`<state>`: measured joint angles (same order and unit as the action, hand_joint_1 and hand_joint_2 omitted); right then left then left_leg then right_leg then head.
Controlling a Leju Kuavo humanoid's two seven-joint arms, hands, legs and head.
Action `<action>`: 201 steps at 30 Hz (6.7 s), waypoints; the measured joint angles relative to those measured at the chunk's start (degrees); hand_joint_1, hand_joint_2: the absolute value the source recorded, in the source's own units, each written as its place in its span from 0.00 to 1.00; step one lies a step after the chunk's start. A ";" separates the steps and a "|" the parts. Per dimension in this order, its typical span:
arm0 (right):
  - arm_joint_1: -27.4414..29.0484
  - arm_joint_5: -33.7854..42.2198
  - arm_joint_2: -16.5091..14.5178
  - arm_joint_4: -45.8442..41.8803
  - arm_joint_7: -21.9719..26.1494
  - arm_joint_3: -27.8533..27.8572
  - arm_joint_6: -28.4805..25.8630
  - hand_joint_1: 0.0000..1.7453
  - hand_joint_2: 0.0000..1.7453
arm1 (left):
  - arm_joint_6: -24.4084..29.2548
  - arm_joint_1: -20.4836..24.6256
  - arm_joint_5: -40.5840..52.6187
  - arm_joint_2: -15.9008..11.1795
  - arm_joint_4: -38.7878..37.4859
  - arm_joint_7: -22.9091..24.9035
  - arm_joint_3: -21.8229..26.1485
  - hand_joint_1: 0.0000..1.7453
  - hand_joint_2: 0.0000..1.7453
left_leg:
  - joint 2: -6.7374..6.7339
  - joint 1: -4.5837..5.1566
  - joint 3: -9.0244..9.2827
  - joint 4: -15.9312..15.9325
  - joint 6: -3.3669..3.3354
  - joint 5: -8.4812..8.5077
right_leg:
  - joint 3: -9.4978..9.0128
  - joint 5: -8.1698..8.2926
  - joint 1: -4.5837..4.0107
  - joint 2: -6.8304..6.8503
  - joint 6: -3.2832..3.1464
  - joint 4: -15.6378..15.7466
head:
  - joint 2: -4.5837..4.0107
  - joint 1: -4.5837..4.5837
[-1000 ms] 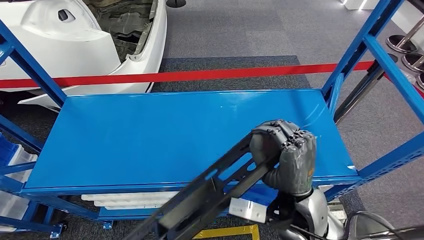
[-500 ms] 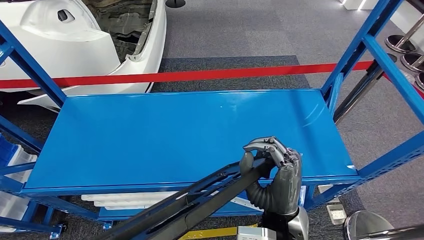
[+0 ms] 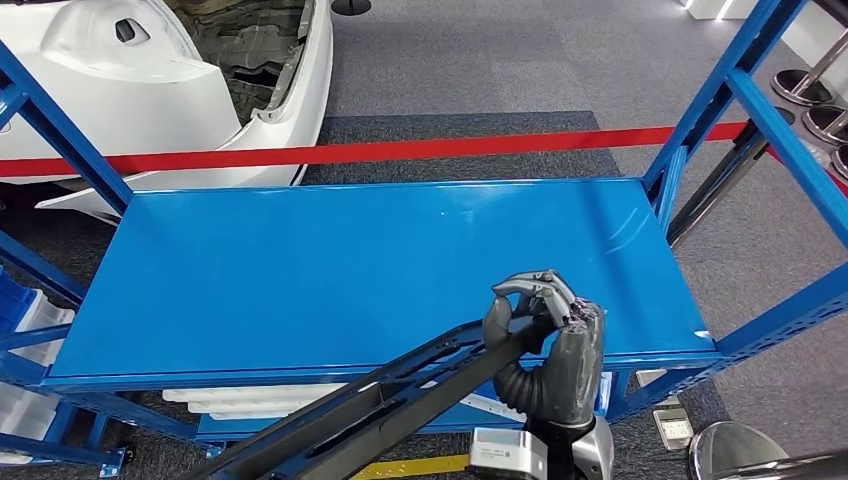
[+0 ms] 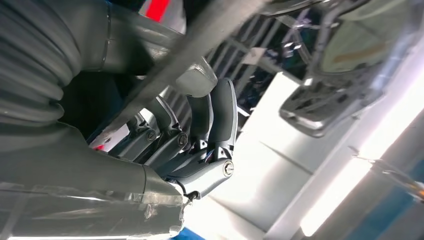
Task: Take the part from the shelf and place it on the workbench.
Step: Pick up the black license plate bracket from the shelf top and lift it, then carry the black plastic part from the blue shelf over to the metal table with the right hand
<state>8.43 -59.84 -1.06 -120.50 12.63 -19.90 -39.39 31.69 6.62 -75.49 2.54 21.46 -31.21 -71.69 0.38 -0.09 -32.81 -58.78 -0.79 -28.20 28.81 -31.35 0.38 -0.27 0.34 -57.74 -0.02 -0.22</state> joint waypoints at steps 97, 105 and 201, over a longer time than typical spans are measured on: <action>-7.78 -21.43 18.66 1.34 -32.63 -8.88 -0.07 1.00 1.00 | -1.13 0.10 0.76 0.00 -0.01 -2.37 -0.81 0.00 1.00 | 0.00 0.01 0.03 -0.02 0.00 0.00 | -0.01 0.01 0.01 0.00 0.01 0.01 | 0.00 -0.01; -7.42 -21.78 18.65 0.91 -32.64 -8.78 -0.07 1.00 1.00 | 0.10 0.09 -0.04 0.00 -0.02 -1.12 -0.81 0.00 1.00 | 0.00 0.01 0.03 -0.02 0.00 0.00 | -0.01 0.01 0.01 -0.01 0.01 0.00 | 0.00 -0.01; -7.19 -20.53 18.46 0.65 -32.29 -7.77 -0.09 1.00 1.00 | 3.92 0.23 -1.29 -0.28 1.10 2.29 -1.38 0.00 1.00 | -0.64 0.28 -1.35 0.04 0.26 1.81 | 0.40 0.77 -0.12 0.18 -0.23 0.06 | 0.00 -2.31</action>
<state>1.25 -80.37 17.40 -119.85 -19.65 -27.67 -39.47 35.61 6.86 -76.78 2.25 22.56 -28.92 -73.07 -0.25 0.18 -34.16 -58.74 -0.53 -26.39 29.21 -30.58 0.26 -0.08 0.11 -57.68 -0.02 -2.53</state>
